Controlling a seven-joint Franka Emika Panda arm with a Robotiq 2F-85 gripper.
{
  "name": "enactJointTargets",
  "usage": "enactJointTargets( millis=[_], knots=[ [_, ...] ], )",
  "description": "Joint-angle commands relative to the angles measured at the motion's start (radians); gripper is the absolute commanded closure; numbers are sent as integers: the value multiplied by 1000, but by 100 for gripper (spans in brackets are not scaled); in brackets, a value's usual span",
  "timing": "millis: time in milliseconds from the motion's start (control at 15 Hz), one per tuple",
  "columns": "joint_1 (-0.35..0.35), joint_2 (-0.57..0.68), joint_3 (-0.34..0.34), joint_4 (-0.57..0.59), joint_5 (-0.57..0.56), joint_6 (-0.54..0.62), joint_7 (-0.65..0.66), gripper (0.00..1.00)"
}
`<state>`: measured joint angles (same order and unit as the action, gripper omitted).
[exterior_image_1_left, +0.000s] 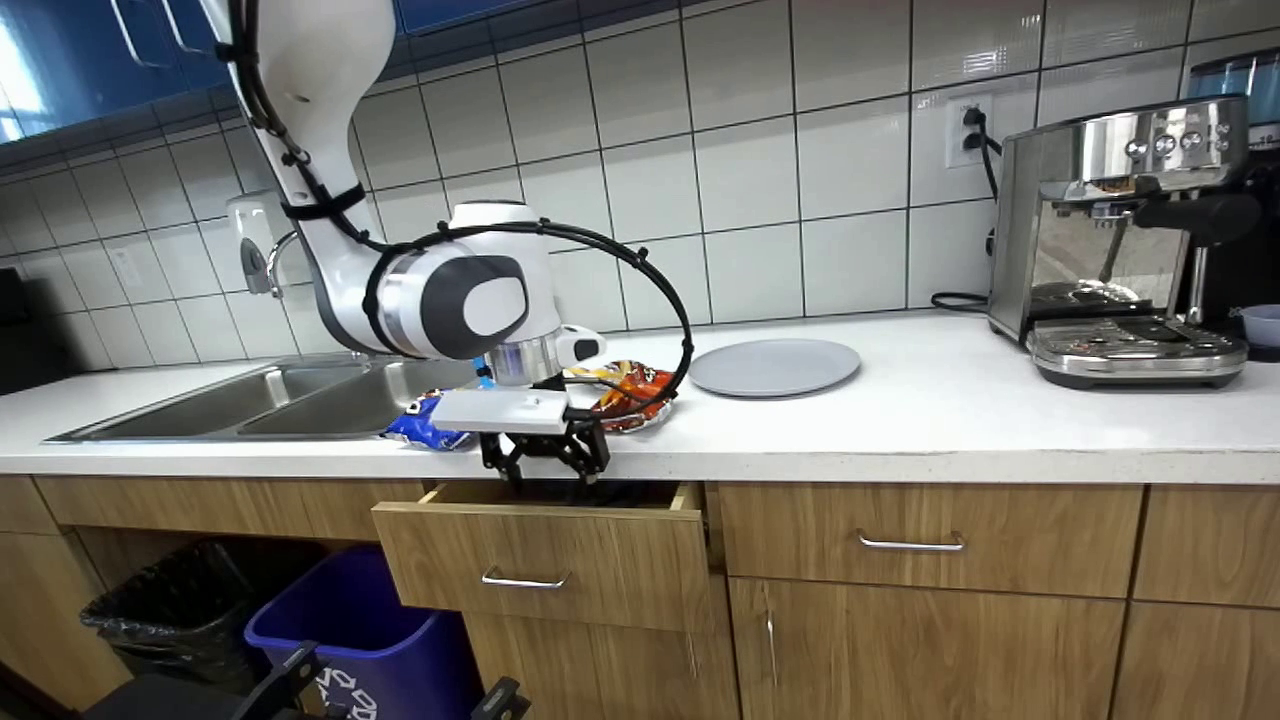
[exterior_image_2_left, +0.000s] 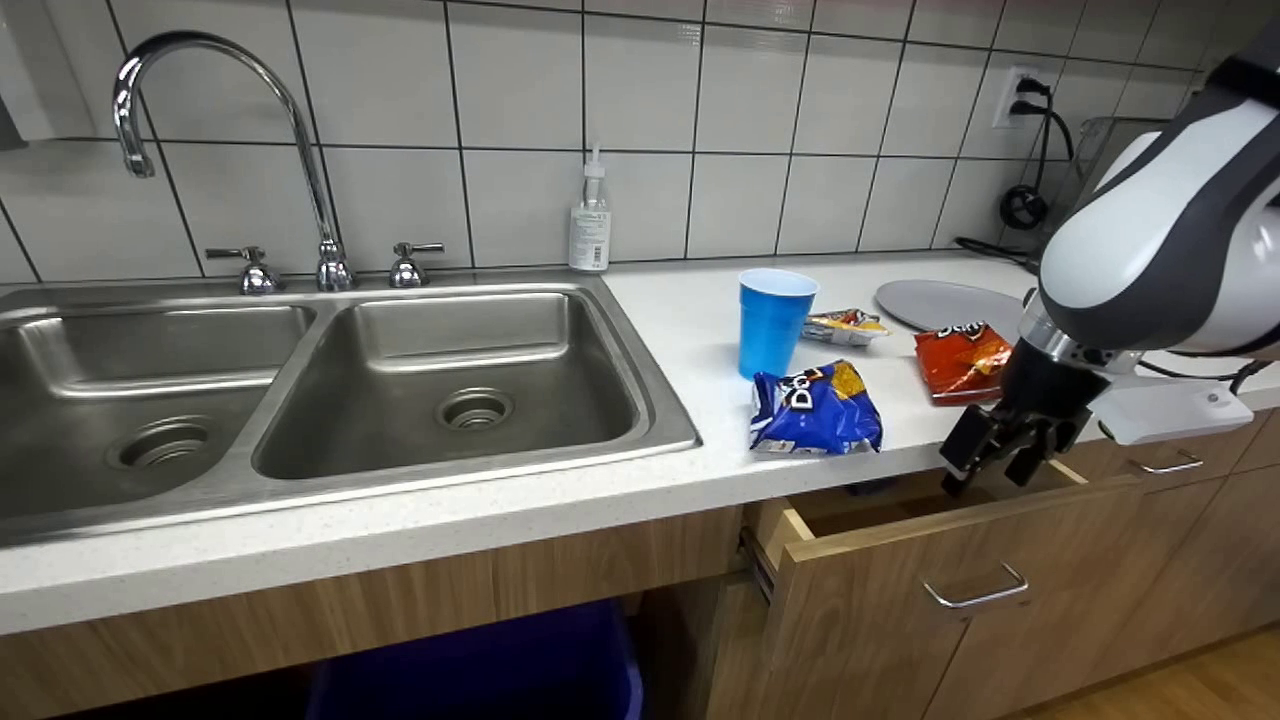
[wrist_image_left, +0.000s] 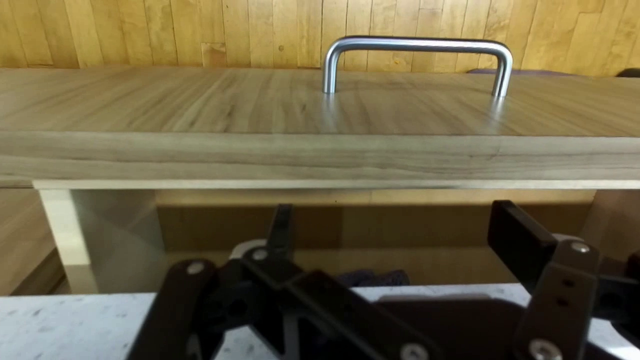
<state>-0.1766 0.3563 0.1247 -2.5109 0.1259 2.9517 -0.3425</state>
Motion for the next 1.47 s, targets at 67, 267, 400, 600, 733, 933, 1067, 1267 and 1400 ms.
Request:
enactJointTargets(
  millis=[67,267,400,600,733,933,1067,1267,1400],
  knots=[
    [28,45,-41,25,-94,42,28,0],
    [65,71,-92,32,-157,77,59,0],
    [74,85,-105,33,-175,100,72,0],
    [94,75,-119,23,-180,105,96,0],
    [102,62,-125,18,-178,77,113,0],
    [102,44,-124,9,-163,38,143,0],
    [90,35,-114,4,-152,7,159,0],
    [91,20,-117,-2,-150,-22,179,0],
    [96,7,-123,-8,-154,-57,187,0]
  ],
)
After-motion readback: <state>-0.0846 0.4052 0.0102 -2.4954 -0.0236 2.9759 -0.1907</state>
